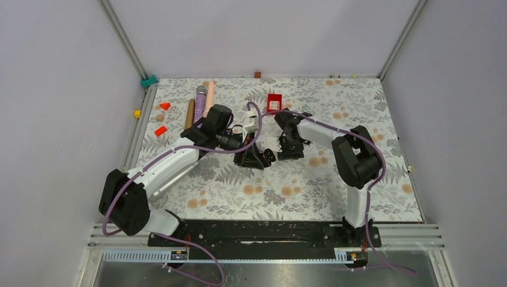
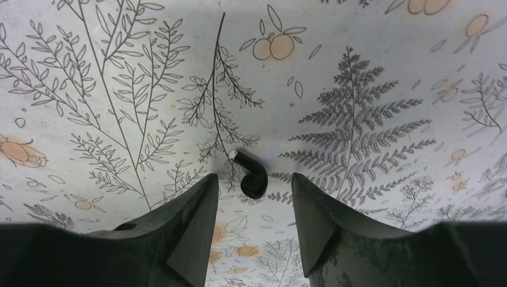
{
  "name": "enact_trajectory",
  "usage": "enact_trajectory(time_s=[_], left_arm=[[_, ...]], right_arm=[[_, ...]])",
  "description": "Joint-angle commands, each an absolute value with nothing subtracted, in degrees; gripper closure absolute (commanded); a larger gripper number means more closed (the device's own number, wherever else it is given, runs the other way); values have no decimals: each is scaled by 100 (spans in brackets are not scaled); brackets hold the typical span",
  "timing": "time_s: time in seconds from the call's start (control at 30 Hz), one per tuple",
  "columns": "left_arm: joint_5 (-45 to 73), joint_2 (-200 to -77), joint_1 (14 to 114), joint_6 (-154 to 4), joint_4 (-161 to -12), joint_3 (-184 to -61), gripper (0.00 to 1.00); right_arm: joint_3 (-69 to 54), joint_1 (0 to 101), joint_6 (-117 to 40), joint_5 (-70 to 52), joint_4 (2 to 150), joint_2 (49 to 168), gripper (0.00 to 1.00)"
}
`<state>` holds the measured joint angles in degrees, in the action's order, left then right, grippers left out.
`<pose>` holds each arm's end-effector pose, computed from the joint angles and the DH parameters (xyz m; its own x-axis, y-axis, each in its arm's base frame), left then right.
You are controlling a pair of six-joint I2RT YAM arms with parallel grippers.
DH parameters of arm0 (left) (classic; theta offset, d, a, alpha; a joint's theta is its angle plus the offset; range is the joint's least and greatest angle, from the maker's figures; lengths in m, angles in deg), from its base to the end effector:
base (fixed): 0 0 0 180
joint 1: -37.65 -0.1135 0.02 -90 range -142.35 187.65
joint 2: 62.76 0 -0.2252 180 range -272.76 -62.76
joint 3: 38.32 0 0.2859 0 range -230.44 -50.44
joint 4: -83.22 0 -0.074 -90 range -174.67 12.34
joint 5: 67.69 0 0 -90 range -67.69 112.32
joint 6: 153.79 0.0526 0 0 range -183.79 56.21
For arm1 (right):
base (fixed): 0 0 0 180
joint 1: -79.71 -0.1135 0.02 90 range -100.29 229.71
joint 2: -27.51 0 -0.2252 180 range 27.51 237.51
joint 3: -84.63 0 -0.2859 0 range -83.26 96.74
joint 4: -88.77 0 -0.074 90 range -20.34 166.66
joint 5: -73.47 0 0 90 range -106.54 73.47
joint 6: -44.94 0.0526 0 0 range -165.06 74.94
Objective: Insert the wireless bluetooth earbuds into the charging case
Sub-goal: Adjust the earbud at the center of the board, then pick up the earbud from the center of the board.
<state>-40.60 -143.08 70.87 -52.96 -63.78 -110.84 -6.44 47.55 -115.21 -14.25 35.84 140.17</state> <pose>0.2584 -0.2252 0.2327 -0.3841 0.3538 -0.8528 0.9015 -0.0557 -0.4291 0.3356 0.2135 0.0831 0.2279 -0.9669 -0.1148 -0.9580 -0.2016 -0.2039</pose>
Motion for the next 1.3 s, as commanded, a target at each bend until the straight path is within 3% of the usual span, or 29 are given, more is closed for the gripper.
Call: enact_trajectory(time_s=[0.0,0.07,0.1,0.13,0.2,0.4,0.5,0.77,0.97,1.17,1.27], left_arm=[[-4107,-14126,7055,-5161,-6542,-11216,100],[-4111,-14121,7056,-5166,-6542,-11215,100],[-4112,-14110,7053,-5170,-6542,-11214,100],[-4113,-14099,7057,-5166,-6546,-11214,100],[-4119,-14075,7058,-5166,-6541,-11219,100],[-4117,-13989,7052,-5048,-6405,-11258,100],[-4138,-13929,7044,-5011,-6390,-11264,100],[-4162,-13917,7045,-5043,-6391,-11279,100],[-4159,-13905,7039,-5043,-6394,-11257,100],[-4175,-13917,7022,-5030,-6394,-11254,100],[-4184,-13928,7025,-5043,-6398,-11260,100]], right_arm=[[-745,4714,-11368,-1444,3636,13369,43],[-796,4718,-11275,-1429,3586,13105,42],[-817,4727,-11217,-1421,3545,12959,17],[-847,4742,-11139,-1406,3515,12804,3],[-875,4786,-10842,-1365,3490,12473,1],[-621,5074,-9218,-2069,3501,11464,1],[-911,5524,-8316,-2366,4190,10903,1],[-1574,6468,-8862,-354,4504,11211,1],[-1597,6538,-9016,628,4851,11960,10],[-69,6538,-8310,1145,3439,13258,32],[652,6538,-8036,1245,2637,13984,39]])
